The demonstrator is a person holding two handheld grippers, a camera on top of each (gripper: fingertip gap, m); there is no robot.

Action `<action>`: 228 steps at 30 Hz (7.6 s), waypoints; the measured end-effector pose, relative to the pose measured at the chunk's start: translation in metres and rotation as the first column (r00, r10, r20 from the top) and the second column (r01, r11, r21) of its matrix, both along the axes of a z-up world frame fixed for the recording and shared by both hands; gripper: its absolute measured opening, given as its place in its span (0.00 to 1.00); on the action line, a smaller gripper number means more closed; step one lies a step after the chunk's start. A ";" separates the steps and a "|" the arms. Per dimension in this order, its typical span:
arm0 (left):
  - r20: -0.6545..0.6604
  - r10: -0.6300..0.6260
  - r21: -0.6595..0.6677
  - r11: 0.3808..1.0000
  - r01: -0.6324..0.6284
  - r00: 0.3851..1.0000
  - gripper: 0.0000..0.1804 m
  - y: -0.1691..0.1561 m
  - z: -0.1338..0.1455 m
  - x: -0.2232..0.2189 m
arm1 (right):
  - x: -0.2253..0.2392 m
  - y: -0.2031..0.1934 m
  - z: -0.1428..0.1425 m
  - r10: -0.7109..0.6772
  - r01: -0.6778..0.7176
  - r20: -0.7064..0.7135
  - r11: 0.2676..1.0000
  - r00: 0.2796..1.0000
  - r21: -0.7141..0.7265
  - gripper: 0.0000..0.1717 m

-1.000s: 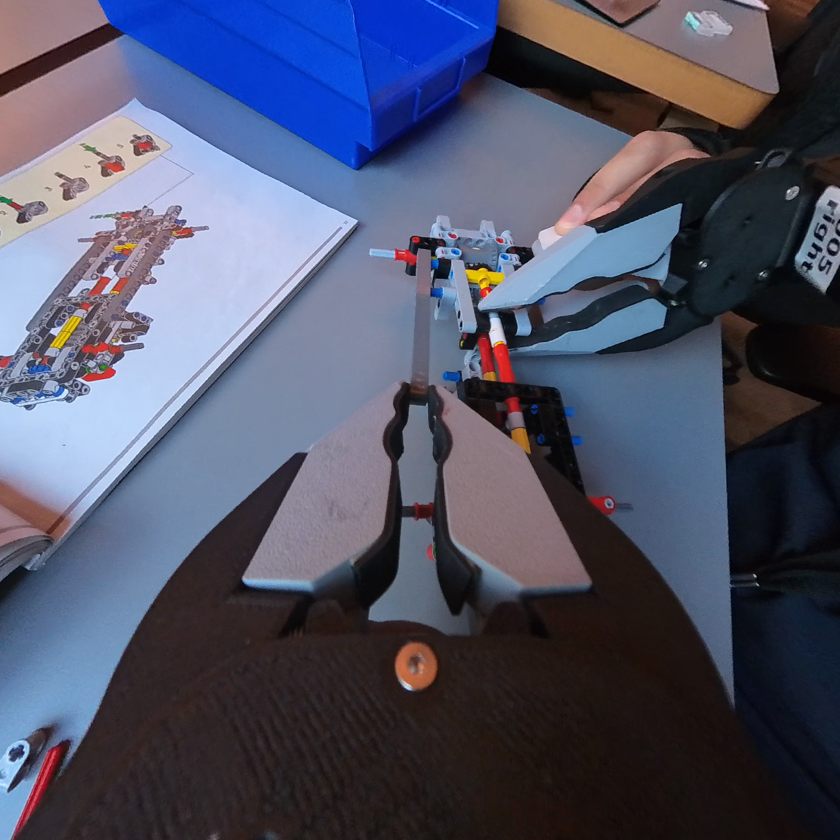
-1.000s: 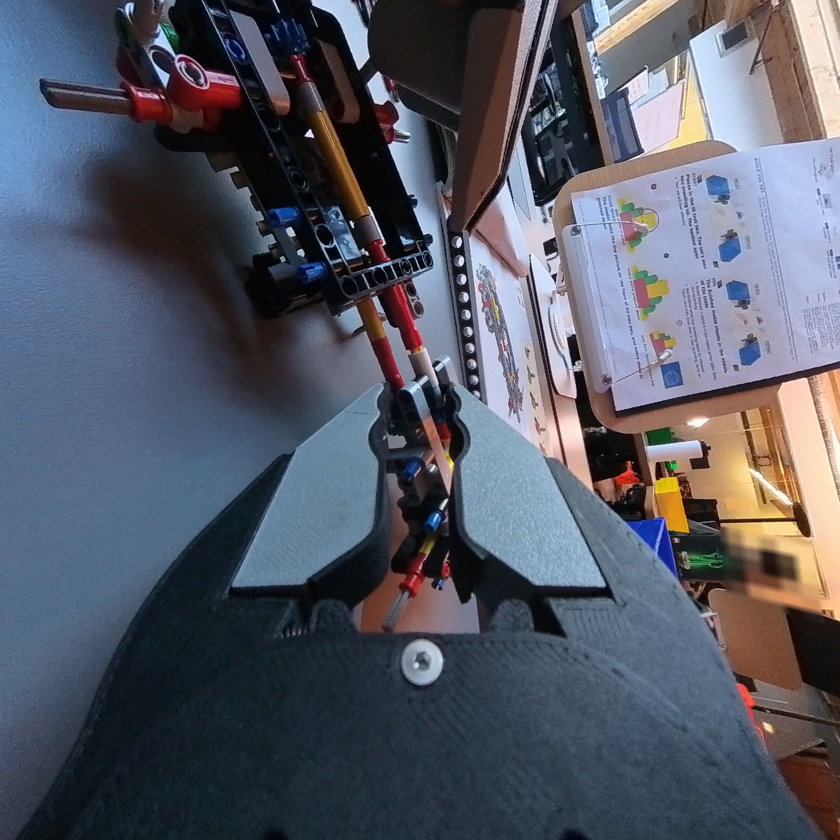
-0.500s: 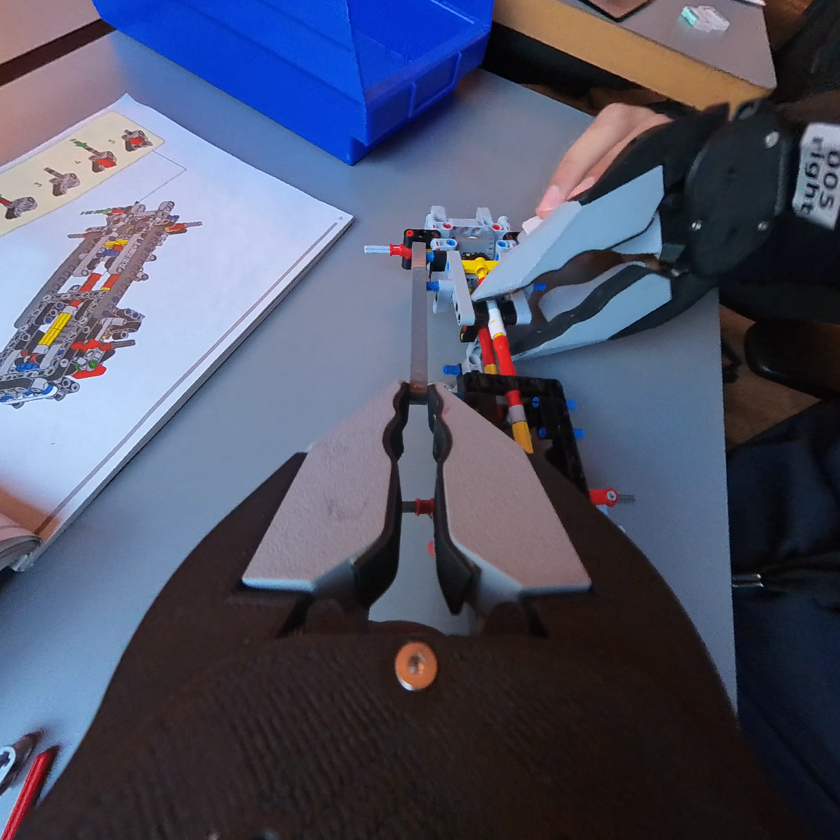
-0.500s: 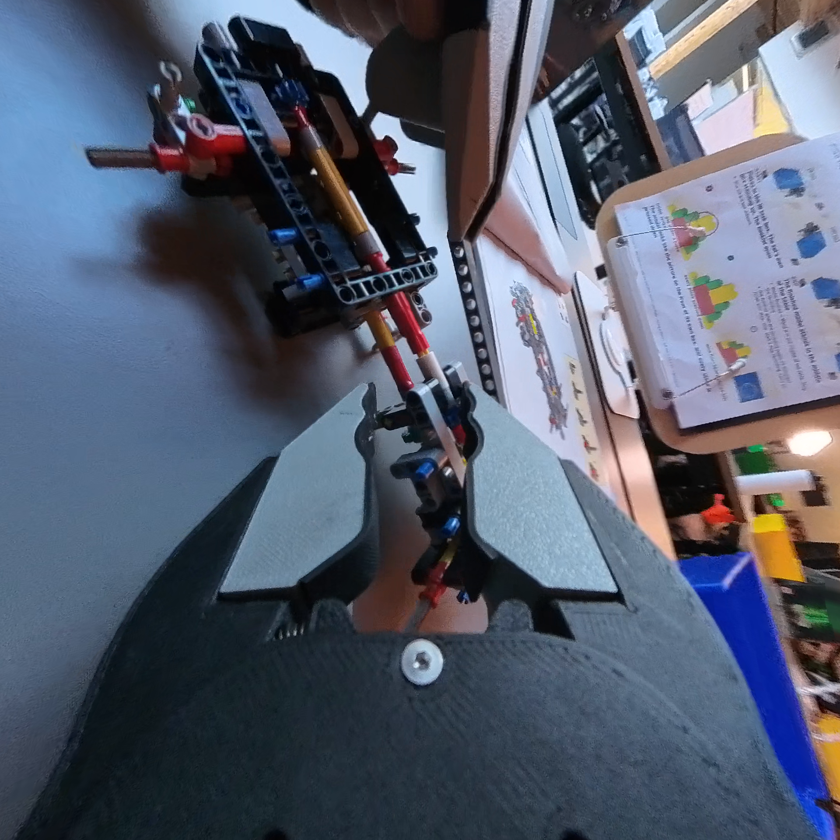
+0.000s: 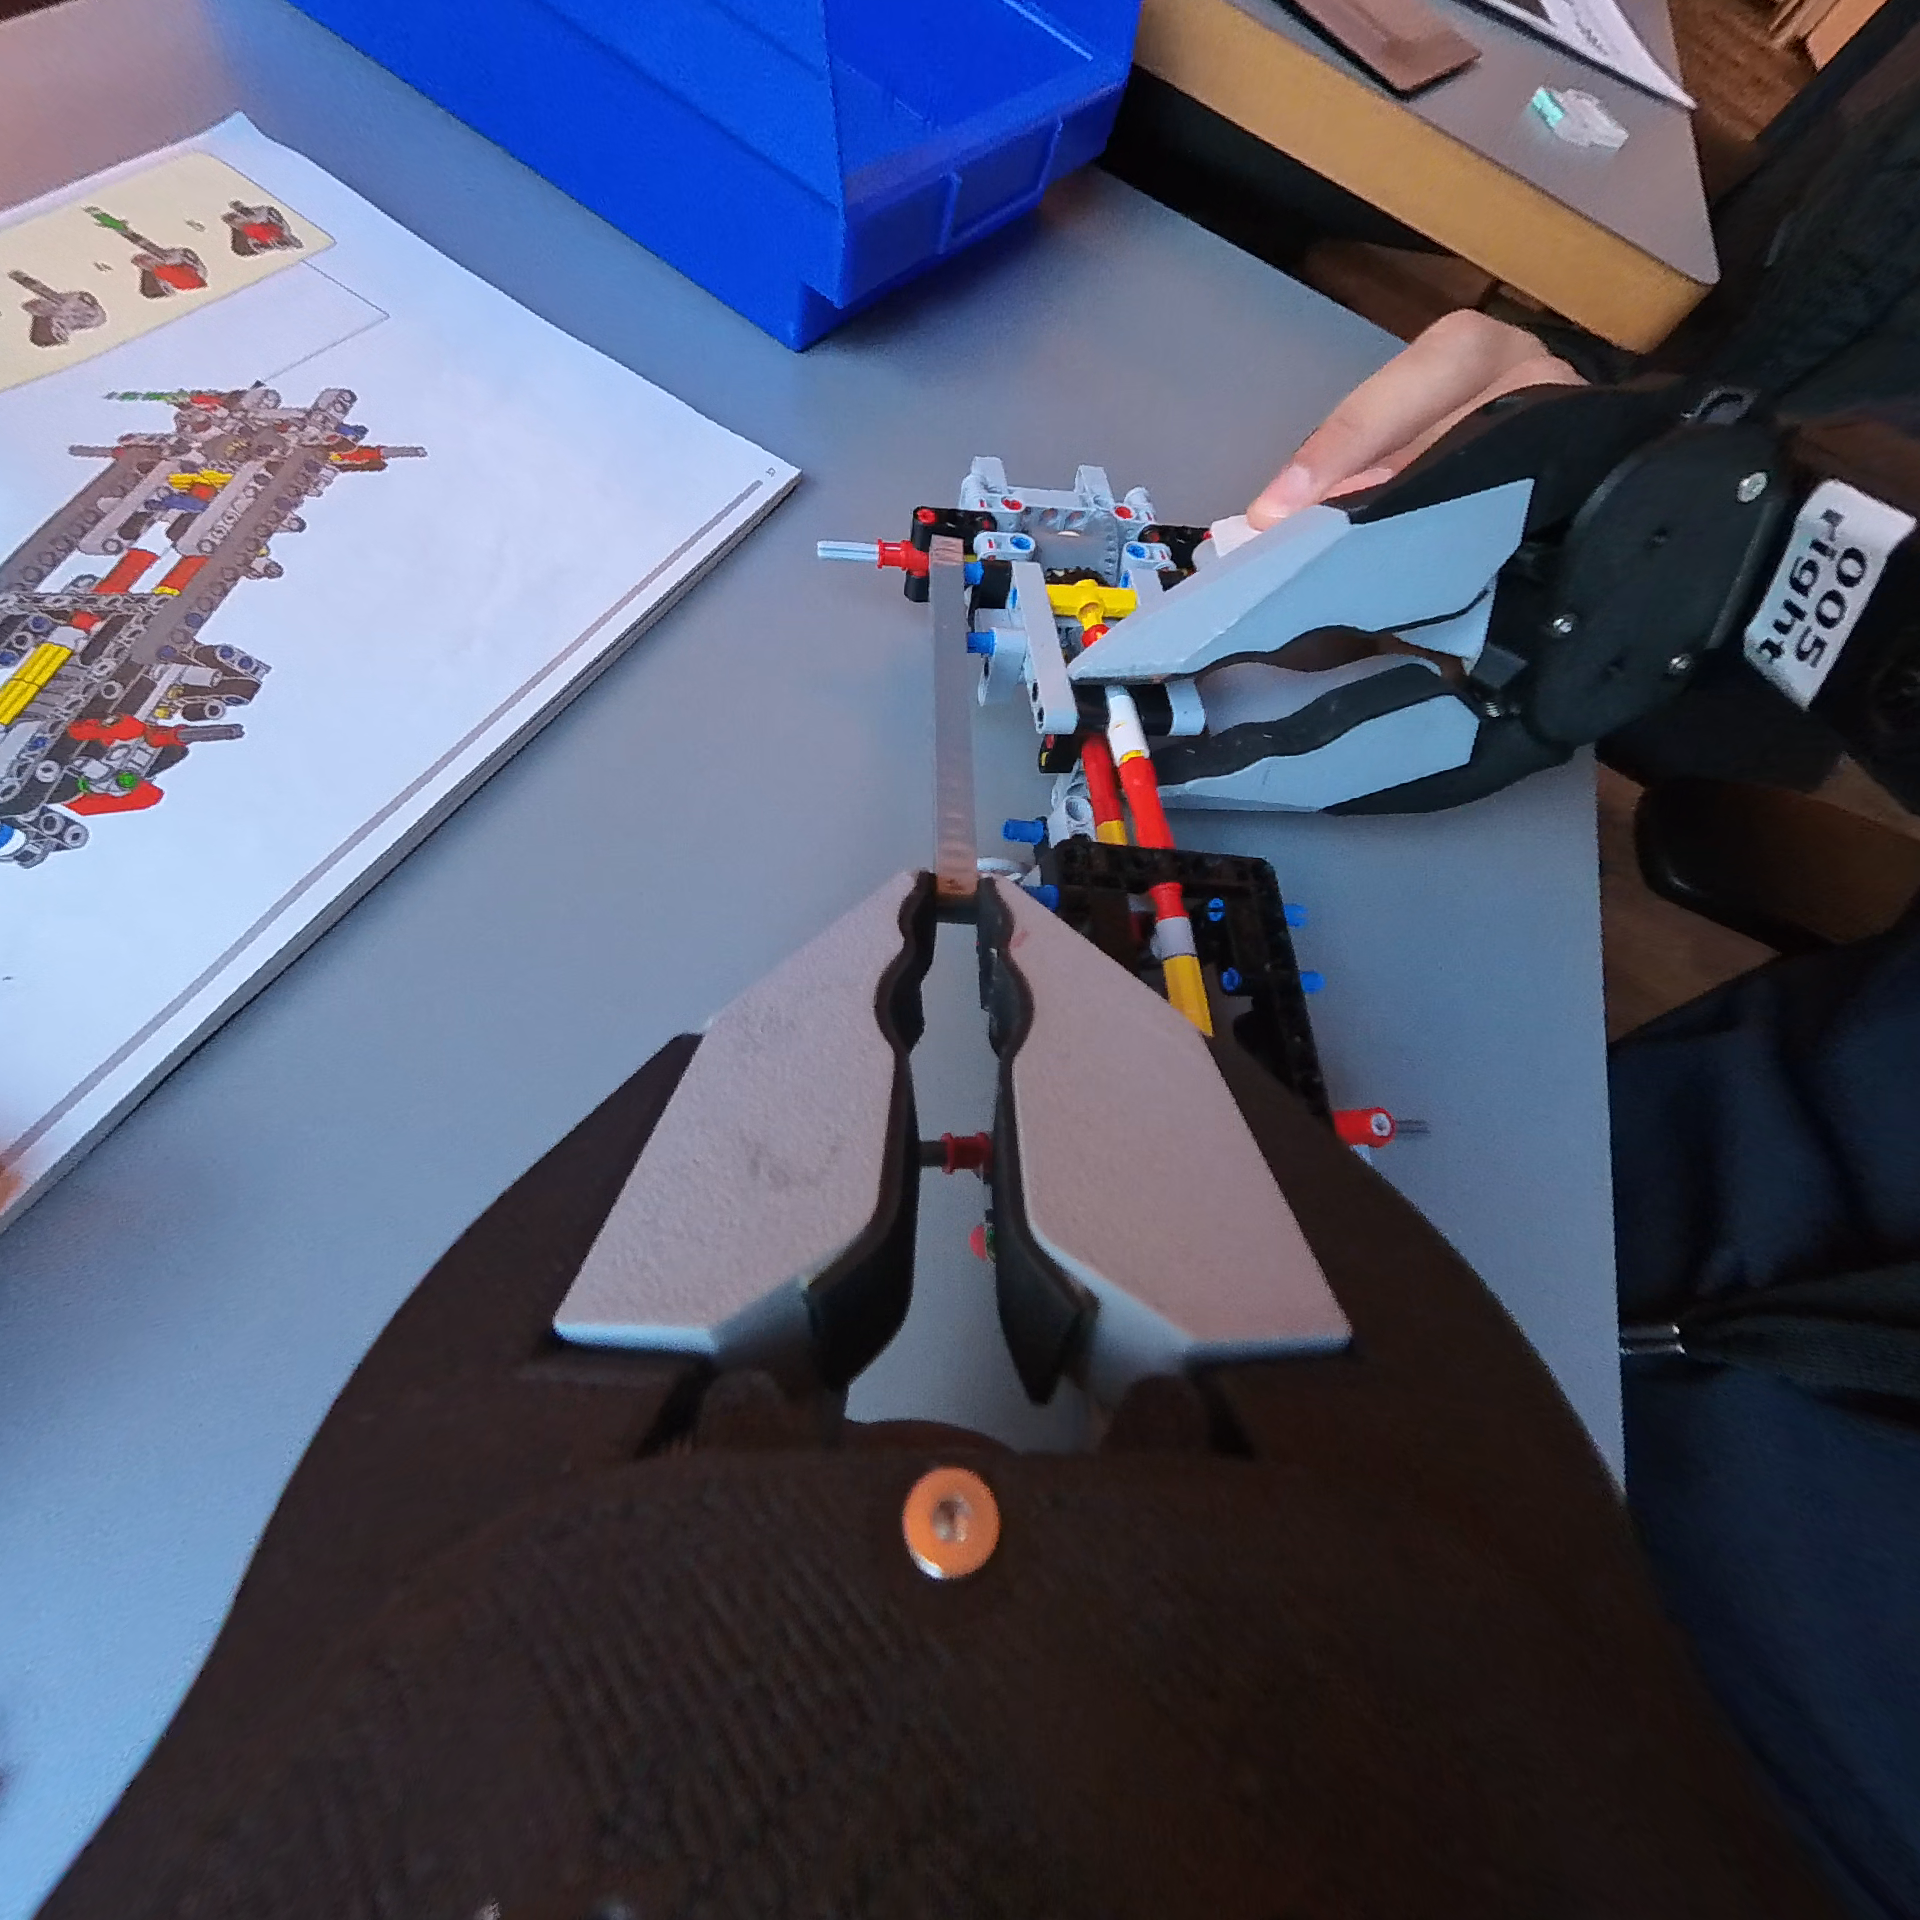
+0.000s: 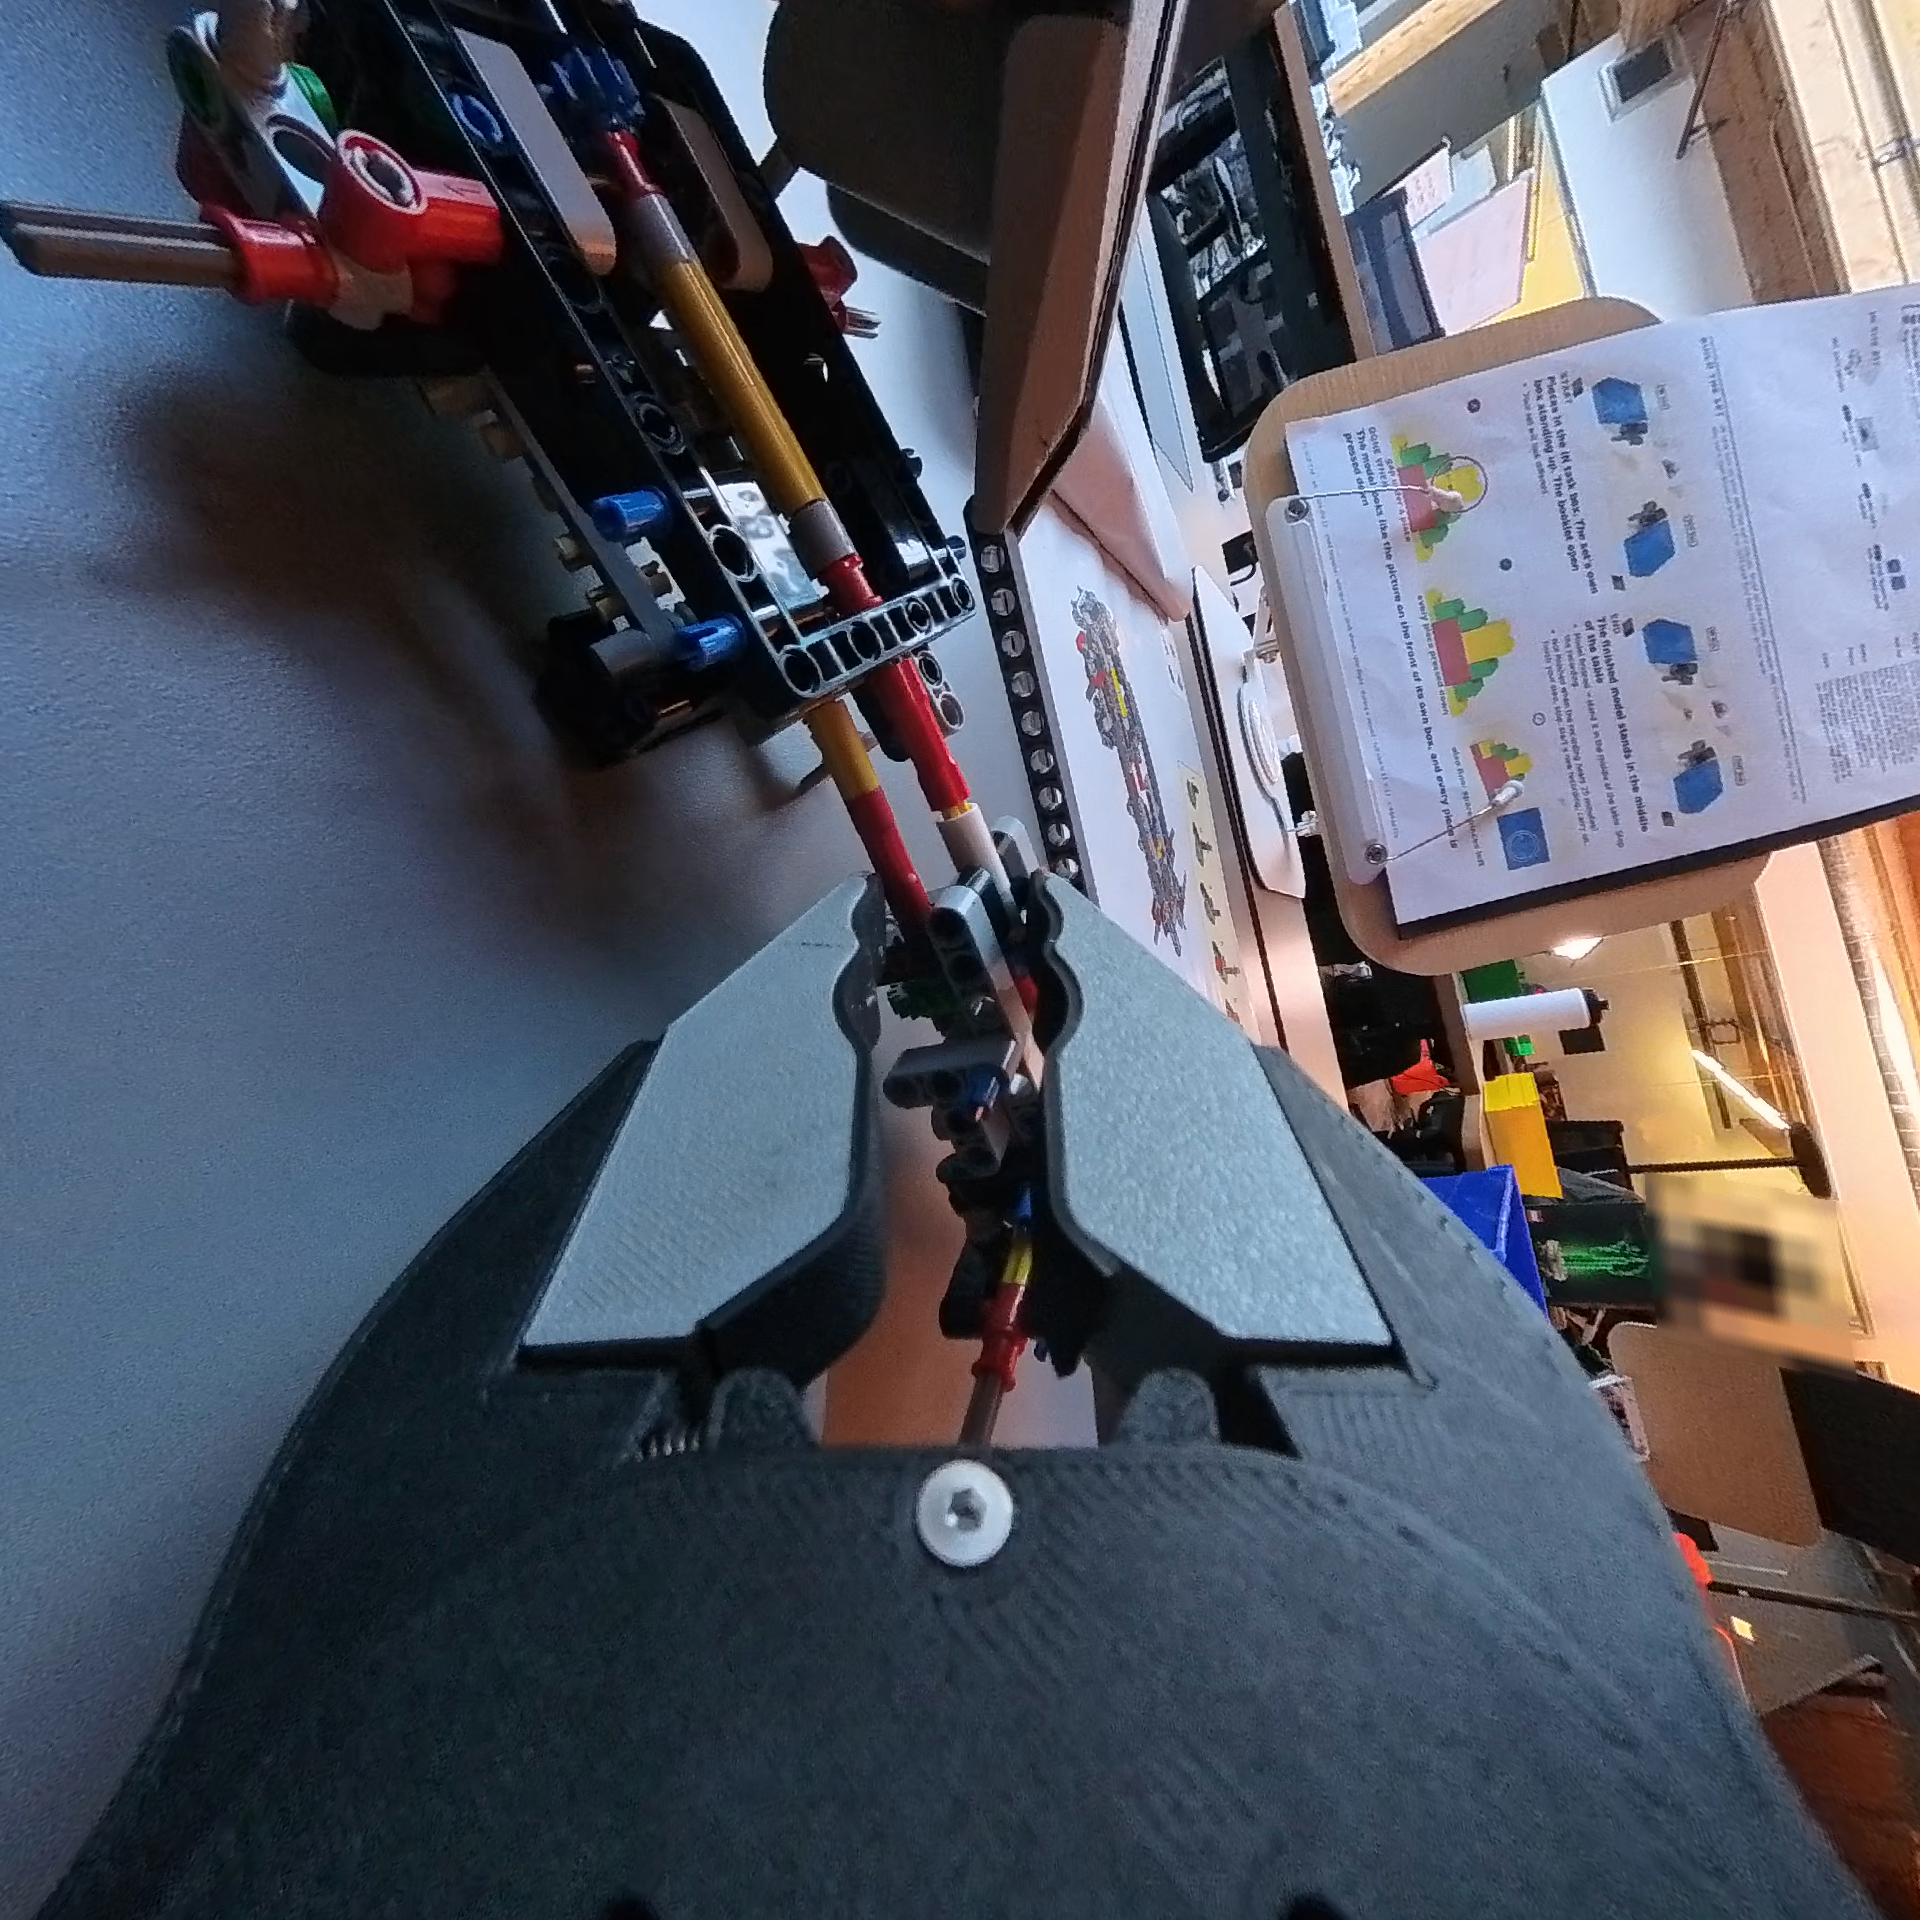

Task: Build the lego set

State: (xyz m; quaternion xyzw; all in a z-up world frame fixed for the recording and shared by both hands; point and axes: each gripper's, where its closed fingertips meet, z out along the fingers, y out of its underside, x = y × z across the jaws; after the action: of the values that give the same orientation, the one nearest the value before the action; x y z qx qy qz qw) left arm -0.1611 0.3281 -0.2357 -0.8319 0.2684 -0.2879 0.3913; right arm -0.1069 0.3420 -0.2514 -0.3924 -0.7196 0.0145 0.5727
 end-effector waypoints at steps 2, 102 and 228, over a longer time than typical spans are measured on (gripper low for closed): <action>0.002 0.005 -0.002 1.000 -0.005 1.000 0.03 0.001 -0.001 -0.001 | 0.000 0.001 0.000 -0.005 0.005 0.000 1.000 1.000 0.003 0.14; -0.318 -0.089 0.014 0.995 0.098 0.944 0.22 -0.017 -0.017 0.003 | -0.012 0.066 0.025 0.311 -0.187 0.348 0.920 0.885 -0.345 0.05; -0.466 -0.151 0.056 0.978 0.199 0.872 0.43 -0.013 -0.012 0.046 | 0.003 0.042 0.010 0.378 -0.320 0.371 0.924 0.848 -0.209 0.05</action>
State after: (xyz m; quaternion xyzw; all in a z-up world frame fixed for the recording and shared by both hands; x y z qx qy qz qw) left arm -0.1149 0.3148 -0.2480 -0.8274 0.4420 -0.1030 0.3308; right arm -0.1039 0.3840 -0.2409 -0.2883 -0.8788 0.0874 0.3701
